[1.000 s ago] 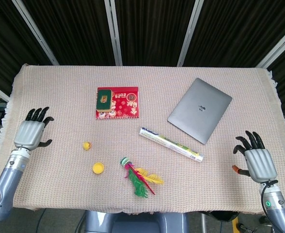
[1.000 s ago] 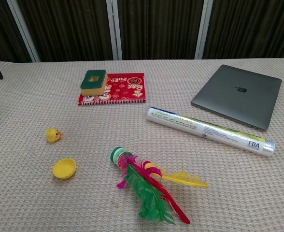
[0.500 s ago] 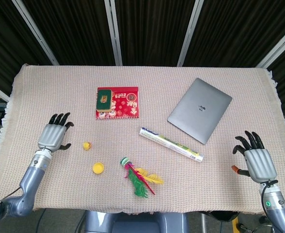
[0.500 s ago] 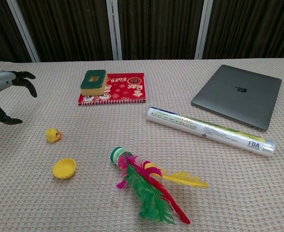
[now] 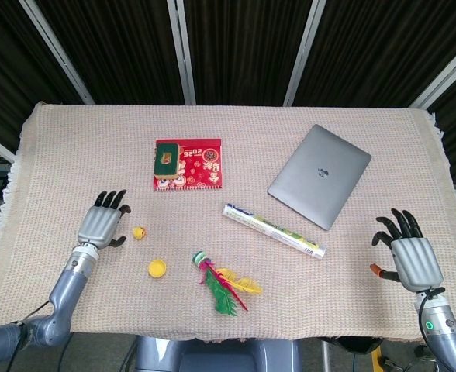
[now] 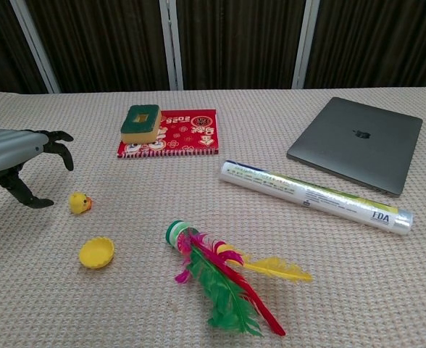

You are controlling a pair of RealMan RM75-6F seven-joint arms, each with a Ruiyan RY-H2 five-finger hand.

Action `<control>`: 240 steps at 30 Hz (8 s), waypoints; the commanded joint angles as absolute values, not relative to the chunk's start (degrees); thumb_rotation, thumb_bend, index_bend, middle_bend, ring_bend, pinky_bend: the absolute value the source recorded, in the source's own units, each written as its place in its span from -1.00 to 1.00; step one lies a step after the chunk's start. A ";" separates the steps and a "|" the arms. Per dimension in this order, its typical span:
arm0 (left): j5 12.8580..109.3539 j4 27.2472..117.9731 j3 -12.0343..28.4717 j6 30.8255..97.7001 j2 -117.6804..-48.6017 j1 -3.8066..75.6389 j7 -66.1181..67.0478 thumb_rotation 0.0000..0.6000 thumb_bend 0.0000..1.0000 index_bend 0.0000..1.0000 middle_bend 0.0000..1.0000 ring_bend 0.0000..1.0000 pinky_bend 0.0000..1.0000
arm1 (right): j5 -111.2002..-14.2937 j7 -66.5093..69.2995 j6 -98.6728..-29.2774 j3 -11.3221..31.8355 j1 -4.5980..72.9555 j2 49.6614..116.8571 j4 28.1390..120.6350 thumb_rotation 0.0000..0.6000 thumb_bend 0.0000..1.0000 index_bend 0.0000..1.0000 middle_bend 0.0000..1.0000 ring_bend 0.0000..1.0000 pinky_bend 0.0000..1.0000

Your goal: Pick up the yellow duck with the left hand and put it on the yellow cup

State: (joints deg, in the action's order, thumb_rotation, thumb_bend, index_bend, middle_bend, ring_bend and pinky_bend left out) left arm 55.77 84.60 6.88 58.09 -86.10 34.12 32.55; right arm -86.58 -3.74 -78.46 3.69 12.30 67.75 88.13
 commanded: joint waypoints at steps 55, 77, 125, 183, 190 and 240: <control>54.10 82.20 5.45 59.35 -90.97 35.79 34.45 1.00 -0.42 -0.16 -1.00 -1.00 -1.00 | -86.65 -2.98 -78.65 3.65 12.21 67.69 88.18 1.00 -1.00 -0.02 -0.65 -1.00 -1.00; 53.99 81.95 5.63 60.15 -91.83 36.16 35.21 1.00 -0.35 -0.05 -1.00 -1.00 -1.00 | -86.73 -2.72 -78.68 3.63 12.20 67.67 88.10 1.00 -1.00 -0.02 -0.66 -1.00 -1.00; 64.98 89.75 5.82 65.23 -93.68 36.39 34.53 1.00 -0.31 0.00 -1.00 -1.00 -1.00 | -84.34 -5.86 -79.80 5.43 11.98 68.68 86.88 1.00 -1.00 -0.01 -0.68 -1.00 -1.00; 75.47 97.61 -1.12 75.71 -91.88 27.54 32.38 1.00 -0.30 0.08 -1.00 -1.00 -1.00 | -84.64 -5.55 -81.62 5.25 9.97 67.92 87.01 1.00 -1.00 -0.02 -0.69 -1.00 -1.00; 76.65 96.03 -1.89 76.62 -93.11 25.79 32.59 1.00 -0.30 0.08 -1.00 -1.00 -1.00 | -84.69 -5.43 -81.43 5.24 10.07 67.92 87.04 1.00 -1.00 -0.02 -0.69 -1.00 -1.00; 77.99 89.25 -1.85 74.10 -97.06 19.71 31.16 1.00 -0.30 0.08 -1.00 -1.00 -1.00 | -84.72 -4.11 -80.47 5.25 10.74 68.02 87.35 1.00 -1.00 -0.01 -0.71 -1.00 -1.00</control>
State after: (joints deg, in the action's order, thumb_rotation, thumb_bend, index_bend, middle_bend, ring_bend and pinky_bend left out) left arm 77.99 89.27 -1.88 74.13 -97.05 19.70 31.13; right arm -84.72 -4.10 -80.47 5.25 10.74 68.02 87.35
